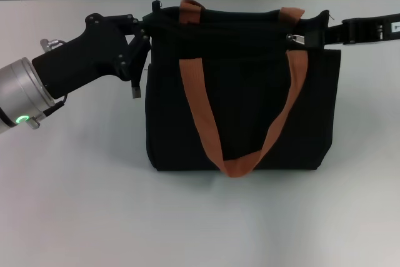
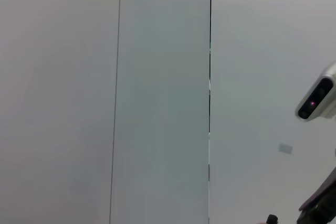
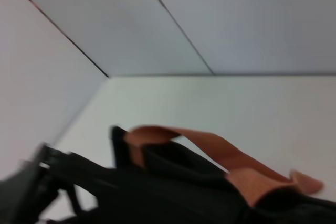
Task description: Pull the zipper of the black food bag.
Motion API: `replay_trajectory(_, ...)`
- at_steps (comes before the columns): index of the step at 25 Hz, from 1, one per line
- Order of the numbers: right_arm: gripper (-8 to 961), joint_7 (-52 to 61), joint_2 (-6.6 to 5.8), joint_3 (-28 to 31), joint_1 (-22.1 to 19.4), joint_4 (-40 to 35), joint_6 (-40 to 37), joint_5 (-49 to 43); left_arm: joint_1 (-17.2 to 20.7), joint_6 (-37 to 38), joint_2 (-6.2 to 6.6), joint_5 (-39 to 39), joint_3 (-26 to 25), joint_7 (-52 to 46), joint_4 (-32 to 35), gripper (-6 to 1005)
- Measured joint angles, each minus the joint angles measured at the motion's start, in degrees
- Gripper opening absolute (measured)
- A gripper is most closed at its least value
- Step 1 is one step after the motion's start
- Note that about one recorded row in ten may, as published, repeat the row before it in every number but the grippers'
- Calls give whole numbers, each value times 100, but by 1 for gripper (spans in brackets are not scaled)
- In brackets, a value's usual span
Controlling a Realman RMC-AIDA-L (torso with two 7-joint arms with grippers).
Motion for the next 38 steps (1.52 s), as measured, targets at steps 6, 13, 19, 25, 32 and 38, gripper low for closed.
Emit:
replay_trajectory(6,5,-738,-66,247,-115,551,-237,1119,-12,-9,-8,-5,-20,-52,0,133)
replay_trajectory(13,256,-3186,-502,633,-230,2613,-1562,2674,-9,-12,-4,-6,-71,-173,0,139)
replay_trajectory(19,456,-5973,-518,720,-772,3506,-2322,2732,20,-44,-11,35,-56,-364,-38,145)
replay_trajectory(25,674,-8117,-267,703,-1084,4132,-1970,1711,184,-64,10,48,-27,-458,13,151)
replay_trajectory(32,741,-8883,21,512,-963,4574,-1080,889,257,-40,78,72,-35,-633,30,158)
replay_trajectory(38,741,-9001,15,199,-795,4941,-761,874,346,-70,70,72,-29,-755,46,164)
